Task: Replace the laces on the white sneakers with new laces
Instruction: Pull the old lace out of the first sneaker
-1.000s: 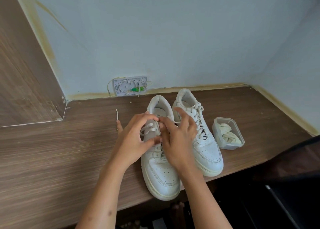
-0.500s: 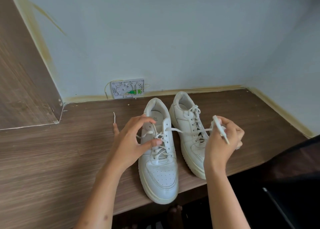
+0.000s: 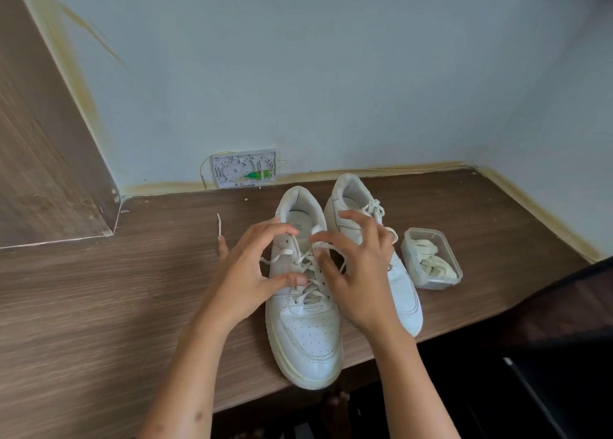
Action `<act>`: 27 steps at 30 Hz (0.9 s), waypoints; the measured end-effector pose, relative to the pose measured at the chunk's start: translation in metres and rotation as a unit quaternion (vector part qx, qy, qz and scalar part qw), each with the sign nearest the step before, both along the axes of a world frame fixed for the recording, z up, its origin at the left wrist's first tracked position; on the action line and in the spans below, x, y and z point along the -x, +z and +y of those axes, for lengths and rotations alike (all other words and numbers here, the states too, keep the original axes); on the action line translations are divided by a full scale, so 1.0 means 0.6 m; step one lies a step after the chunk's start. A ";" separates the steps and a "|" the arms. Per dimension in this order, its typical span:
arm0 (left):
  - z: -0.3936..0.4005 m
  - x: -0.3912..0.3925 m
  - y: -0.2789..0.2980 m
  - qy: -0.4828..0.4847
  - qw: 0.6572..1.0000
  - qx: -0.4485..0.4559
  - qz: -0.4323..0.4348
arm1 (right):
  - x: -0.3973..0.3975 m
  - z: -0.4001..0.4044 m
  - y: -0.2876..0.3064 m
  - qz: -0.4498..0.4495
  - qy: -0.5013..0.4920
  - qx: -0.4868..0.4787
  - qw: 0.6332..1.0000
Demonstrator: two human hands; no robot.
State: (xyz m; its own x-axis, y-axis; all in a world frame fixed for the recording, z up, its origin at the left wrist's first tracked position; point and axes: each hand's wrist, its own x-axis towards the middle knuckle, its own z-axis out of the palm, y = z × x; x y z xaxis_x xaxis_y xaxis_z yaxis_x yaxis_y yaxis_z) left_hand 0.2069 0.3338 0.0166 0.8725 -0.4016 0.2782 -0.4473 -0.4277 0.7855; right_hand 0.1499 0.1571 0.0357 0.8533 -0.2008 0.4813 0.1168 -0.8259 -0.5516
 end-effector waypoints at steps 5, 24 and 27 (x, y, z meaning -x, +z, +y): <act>-0.009 0.005 -0.003 0.017 0.998 -0.026 -0.057 | 0.015 0.012 -0.001 -0.004 -0.073 -0.078 0.994; -0.050 0.011 0.007 0.070 0.961 -0.081 -0.254 | 0.076 0.118 -0.086 0.117 -0.186 0.062 0.974; -0.033 0.010 0.019 0.089 0.955 -0.034 -0.282 | 0.078 0.114 -0.078 0.138 -0.162 0.011 0.977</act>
State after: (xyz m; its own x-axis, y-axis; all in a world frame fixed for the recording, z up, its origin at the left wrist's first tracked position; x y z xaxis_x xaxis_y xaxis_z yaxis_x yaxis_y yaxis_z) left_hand 0.2009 0.3138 0.0278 0.6484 -0.2937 0.7024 -0.7059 -0.5776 0.4101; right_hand 0.1032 0.2254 -0.0113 0.8445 -0.4742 0.2490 -0.3035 -0.8068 -0.5070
